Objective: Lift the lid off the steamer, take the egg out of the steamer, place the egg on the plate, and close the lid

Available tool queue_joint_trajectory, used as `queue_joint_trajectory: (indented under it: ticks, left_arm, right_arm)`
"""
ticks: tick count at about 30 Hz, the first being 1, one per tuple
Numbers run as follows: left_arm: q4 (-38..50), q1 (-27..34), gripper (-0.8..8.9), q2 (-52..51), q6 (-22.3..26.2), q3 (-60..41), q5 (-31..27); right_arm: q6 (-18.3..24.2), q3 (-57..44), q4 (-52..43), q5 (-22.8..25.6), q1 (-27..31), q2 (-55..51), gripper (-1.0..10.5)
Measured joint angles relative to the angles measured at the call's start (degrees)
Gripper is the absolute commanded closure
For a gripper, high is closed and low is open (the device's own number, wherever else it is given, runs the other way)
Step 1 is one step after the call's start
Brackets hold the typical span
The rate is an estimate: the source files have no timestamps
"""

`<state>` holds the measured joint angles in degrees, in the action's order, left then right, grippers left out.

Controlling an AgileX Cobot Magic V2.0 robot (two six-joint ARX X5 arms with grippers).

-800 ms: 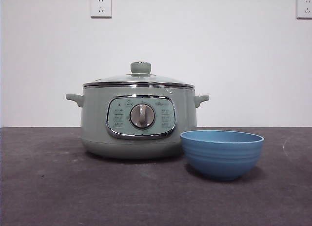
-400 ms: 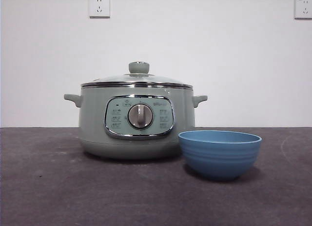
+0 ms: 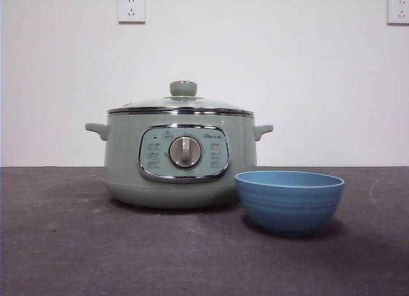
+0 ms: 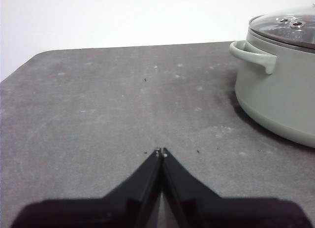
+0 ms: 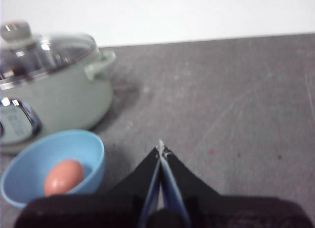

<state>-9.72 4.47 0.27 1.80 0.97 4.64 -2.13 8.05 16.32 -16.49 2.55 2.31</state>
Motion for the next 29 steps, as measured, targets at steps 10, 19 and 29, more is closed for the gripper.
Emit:
queue_joint_trajectory:
  ticks: [10, 19, 29]
  left_arm:
    - [0.0, 0.0, 8.17, 0.0, 0.0, 0.0, 0.0]
    - [-0.1, 0.0, 8.17, 0.0, 0.0, 0.0, 0.0]
    - [-0.1, 0.0, 8.17, 0.0, 0.0, 0.0, 0.0]
  right_arm:
    - [1.1, -4.5, -0.5, 0.2, 0.1, -2.0, 9.5]
    - [1.1, -5.1, -1.0, 0.4, 0.1, -2.1, 9.5]
    - [1.1, -5.1, -1.0, 0.4, 0.1, -2.1, 9.5]
